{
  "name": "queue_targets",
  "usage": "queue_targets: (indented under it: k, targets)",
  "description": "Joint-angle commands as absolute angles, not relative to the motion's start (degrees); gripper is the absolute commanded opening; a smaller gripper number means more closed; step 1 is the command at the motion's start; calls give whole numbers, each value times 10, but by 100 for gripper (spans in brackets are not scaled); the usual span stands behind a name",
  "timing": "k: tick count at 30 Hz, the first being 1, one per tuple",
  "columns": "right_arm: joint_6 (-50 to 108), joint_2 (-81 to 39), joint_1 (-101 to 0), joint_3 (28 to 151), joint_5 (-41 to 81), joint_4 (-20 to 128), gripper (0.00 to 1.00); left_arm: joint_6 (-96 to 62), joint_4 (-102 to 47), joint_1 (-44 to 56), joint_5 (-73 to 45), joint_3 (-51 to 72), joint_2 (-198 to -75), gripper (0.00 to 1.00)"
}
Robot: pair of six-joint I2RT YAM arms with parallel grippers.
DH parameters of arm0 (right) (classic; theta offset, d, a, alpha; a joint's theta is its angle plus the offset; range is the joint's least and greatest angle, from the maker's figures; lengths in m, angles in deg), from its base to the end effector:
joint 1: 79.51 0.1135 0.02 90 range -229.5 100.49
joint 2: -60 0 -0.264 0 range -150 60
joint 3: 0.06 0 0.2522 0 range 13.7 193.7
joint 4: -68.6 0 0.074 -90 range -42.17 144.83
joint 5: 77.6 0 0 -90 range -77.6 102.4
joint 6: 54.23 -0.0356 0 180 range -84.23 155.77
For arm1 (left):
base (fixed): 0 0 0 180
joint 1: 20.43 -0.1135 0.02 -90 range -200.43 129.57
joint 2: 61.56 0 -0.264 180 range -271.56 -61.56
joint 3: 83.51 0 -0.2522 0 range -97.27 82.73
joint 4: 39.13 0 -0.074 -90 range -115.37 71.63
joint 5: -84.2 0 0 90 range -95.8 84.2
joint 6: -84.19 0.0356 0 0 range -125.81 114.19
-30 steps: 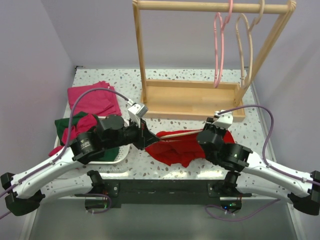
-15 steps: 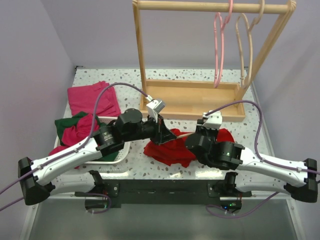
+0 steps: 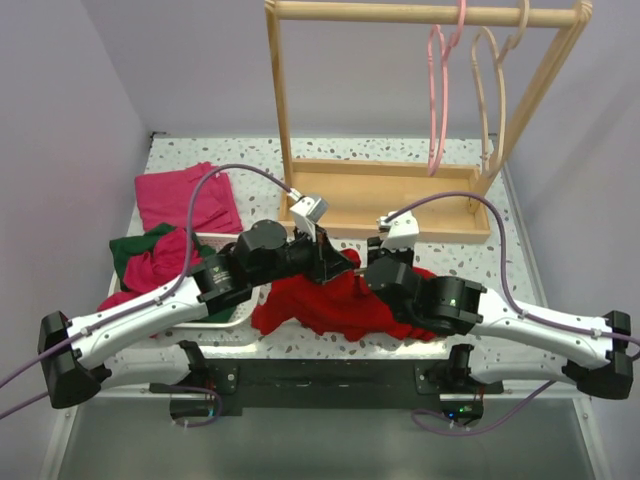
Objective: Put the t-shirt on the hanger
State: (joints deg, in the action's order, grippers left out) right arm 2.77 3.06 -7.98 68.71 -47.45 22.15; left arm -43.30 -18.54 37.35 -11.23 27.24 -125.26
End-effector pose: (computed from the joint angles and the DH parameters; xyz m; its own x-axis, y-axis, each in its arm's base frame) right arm 0.0921 0.1785 0.3343 -0.2876 0.0023 -0.9577 -0.1124 0.9930 0.0362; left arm 0.1356 -0.2215 0.3462 -0.6520 -0.1018 -0.7513 0.6227 0.4934 -0.6073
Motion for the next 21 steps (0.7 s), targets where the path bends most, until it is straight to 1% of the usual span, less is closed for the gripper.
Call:
queue_targets:
  k: [1,6,8,11,13,14,16,17,19,20,21]
  targets:
    - [51,-11,-72,798,-401,347,0,-417,-162,371,-40,269,-1244,0]
    - [110,-56,-72,867,-392,371,0,-400,-122,371,2,235,-1219,0]
    - [165,-76,-73,893,-394,381,0,-389,-111,371,19,217,-1209,0]
    - [241,-119,-73,962,-407,380,0,-369,-103,371,45,182,-1194,0]
    - [294,-130,-73,995,-409,397,0,-351,-96,371,47,160,-1187,7]
    - [309,-137,-73,999,-406,406,0,-346,-89,371,48,134,-1187,18]
    - [329,-143,-82,1011,-399,420,0,-332,-72,371,47,100,-1184,25]
    - [333,-144,-87,1012,-388,424,0,-329,-67,371,47,90,-1178,34]
    - [331,-150,-102,1012,-373,423,0,-319,-49,371,53,71,-1168,42]
    - [328,-150,-108,1011,-355,422,0,-317,-43,371,54,66,-1154,48]
    - [325,-149,-116,1003,-346,425,0,-316,-30,371,61,63,-1147,50]
